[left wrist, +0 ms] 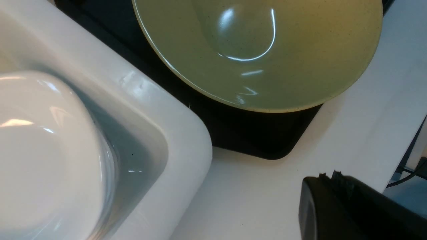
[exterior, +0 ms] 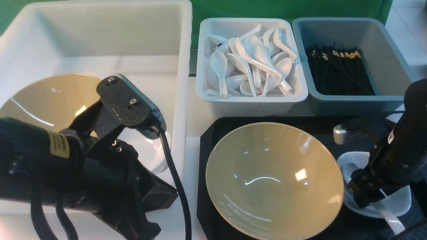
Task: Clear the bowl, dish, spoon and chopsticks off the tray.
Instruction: Use the right arm to grab the soup spoon in the middle
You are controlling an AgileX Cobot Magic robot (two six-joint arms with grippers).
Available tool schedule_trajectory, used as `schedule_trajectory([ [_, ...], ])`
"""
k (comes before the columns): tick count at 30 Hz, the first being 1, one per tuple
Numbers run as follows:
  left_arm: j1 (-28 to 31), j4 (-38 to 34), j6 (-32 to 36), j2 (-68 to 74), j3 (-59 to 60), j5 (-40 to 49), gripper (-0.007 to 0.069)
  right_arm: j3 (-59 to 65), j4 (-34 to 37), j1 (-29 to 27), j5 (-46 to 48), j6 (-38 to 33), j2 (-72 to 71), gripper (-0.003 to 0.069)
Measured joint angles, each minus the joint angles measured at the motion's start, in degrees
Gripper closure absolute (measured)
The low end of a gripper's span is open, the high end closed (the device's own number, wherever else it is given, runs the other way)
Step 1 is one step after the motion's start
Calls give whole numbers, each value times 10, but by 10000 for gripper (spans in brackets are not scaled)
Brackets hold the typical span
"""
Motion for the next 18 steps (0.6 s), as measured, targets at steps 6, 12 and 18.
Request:
schedule_trajectory([
  [6, 0, -1, 0, 0, 0, 0, 636, -5, -10, 0, 6, 0, 23, 278],
  [12, 0, -3, 0, 0, 0, 2, 636, -13, -11, 1, 23, 0, 9, 412],
  [18, 0, -2, 0, -3, 1, 11, 636, -73, -27, 1, 76, 0, -81, 412],
])
